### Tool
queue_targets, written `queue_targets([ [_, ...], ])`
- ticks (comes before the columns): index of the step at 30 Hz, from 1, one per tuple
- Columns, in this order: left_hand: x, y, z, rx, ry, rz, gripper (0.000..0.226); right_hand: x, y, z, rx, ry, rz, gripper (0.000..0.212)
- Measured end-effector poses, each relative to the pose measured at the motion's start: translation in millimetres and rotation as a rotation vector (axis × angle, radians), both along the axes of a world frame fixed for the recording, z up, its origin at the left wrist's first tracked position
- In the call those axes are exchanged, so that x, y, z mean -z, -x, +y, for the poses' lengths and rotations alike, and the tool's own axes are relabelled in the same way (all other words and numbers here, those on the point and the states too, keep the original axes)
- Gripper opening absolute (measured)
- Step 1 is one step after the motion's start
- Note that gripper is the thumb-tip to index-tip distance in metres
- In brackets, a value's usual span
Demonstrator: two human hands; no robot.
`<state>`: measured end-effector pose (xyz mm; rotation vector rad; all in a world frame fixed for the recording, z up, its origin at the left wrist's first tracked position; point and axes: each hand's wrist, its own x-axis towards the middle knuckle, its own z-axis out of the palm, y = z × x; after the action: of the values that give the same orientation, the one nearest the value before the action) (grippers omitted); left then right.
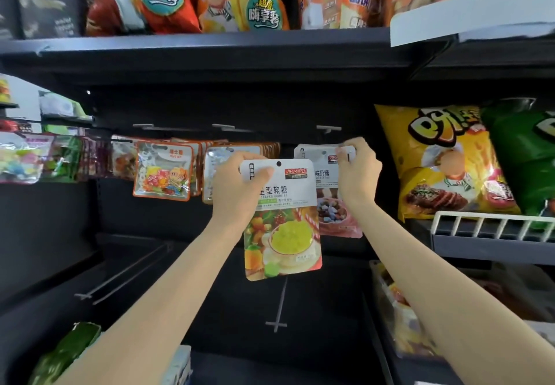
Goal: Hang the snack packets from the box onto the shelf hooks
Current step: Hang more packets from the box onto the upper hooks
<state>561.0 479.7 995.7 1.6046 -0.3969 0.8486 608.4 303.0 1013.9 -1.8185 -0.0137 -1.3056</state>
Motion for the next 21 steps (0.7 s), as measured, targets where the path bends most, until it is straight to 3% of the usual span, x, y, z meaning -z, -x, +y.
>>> queue_targets([
  [3, 0.6, 1.4, -3.8, 0.029, -0.018, -0.005, 0.020, -1.7, -3.8, -0.5, 0.103, 0.219, -0.003, 0.028],
  [6, 0.6, 1.2, -6.1, 0.039, -0.015, -0.005, 0.022, 0.5, -6.5, 0.7, 0.201, 0.382, 0.123, 0.034],
  [9, 1.1, -0.6, -6.8, 0.052, -0.013, 0.003, 0.017, 3.9, -9.7, -0.1, 0.192, 0.413, 0.211, 0.044],
  [12, 1.8, -0.5, -9.0, 0.057, -0.034, 0.002, 0.018, 6.3, -8.9, -4.9, 0.178, 0.419, 0.244, 0.040],
  [15, 1.7, -1.0, -12.5, 0.060, -0.050, 0.001, 0.020, 13.9, -1.8, -9.9, 0.161, 0.386, 0.111, 0.027],
  [18, -0.7, -4.3, -18.3, 0.101, -0.026, 0.012, 0.021, 21.2, 13.8, -13.9, -0.083, 0.199, -0.013, 0.019],
  [21, -5.2, -8.8, -28.8, 0.132, -0.004, -0.001, 0.021, 26.0, 30.3, -14.8, -0.479, 0.148, 0.083, 0.023],
])
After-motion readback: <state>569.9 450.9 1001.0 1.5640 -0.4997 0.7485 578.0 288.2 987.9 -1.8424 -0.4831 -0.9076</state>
